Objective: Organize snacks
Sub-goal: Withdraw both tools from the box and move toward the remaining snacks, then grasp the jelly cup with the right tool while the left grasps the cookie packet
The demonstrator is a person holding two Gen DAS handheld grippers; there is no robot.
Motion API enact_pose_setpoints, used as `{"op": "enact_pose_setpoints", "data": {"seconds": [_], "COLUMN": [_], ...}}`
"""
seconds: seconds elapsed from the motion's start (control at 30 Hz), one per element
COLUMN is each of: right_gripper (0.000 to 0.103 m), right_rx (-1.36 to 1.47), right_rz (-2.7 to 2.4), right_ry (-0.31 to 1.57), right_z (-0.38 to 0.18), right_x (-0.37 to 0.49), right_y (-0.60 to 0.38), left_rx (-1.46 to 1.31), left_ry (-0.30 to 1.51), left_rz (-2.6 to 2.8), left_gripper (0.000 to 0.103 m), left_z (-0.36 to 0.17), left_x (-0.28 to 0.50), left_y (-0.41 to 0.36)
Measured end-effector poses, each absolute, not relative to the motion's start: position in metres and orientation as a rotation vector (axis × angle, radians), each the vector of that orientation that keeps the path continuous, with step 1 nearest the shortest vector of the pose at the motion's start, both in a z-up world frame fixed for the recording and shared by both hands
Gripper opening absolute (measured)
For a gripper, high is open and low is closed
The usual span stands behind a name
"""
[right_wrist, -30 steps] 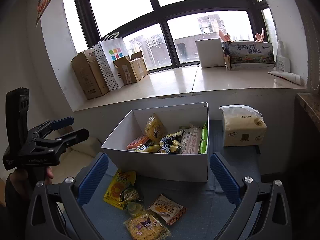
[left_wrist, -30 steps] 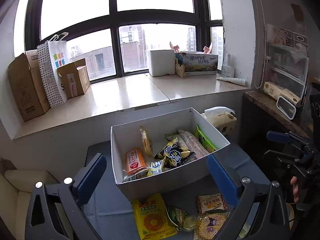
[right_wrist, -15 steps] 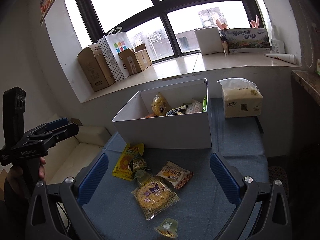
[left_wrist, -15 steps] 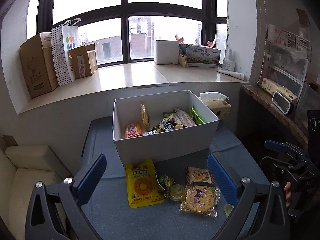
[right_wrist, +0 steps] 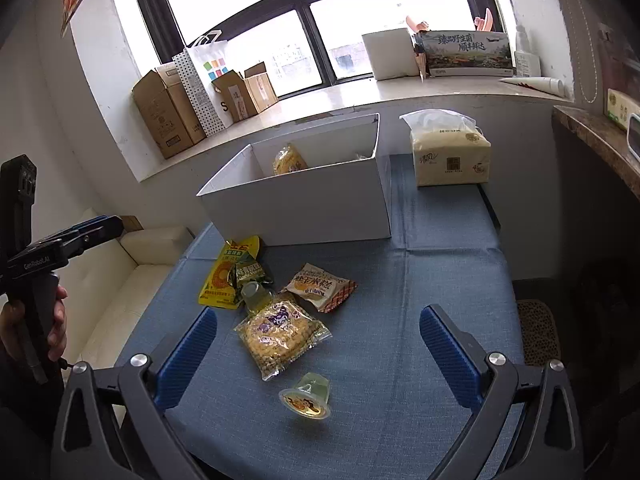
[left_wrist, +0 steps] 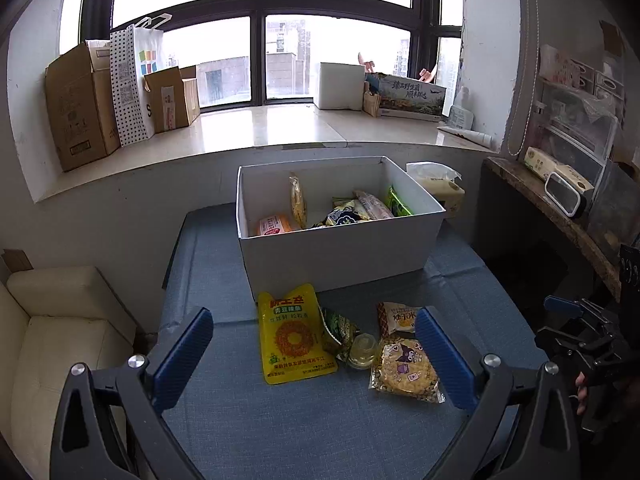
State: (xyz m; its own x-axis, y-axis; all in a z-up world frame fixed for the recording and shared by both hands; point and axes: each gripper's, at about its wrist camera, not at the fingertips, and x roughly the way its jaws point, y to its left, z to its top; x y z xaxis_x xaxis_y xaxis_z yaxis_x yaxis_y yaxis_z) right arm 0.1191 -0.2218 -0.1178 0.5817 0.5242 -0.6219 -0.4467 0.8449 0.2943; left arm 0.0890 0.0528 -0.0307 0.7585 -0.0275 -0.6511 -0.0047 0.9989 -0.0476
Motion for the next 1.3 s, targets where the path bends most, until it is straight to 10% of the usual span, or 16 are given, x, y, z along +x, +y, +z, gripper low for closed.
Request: {"op": "enact_pose_setpoints", "data": {"seconds": [1.0,1.13,1.3], "right_gripper": [0.102,0.053,0.049], "right_rx": [-0.098,-0.102,-0.045], "right_rz": [0.523,0.490,0.513], "right_ry": [0.953,0.944,0.916], "right_z": [-0.217,-0.219,-0.210], "right_x": [0.102,0.105,0.103], "right_y": [-0.169,-0.168,-0.178], "left_rx": [-0.062,-0.063,-0.059], "left_ry": [0.732,0.760,0.808], "left_rz": [0.001,-0.020,-0.078], "left_gripper": [0.103,0.103,0.103], "left_z": [-0.057,-0.066,-0.085], "left_x": [0.058,0.063,0.074], "left_y": [0.070,0.064,0.046]}}
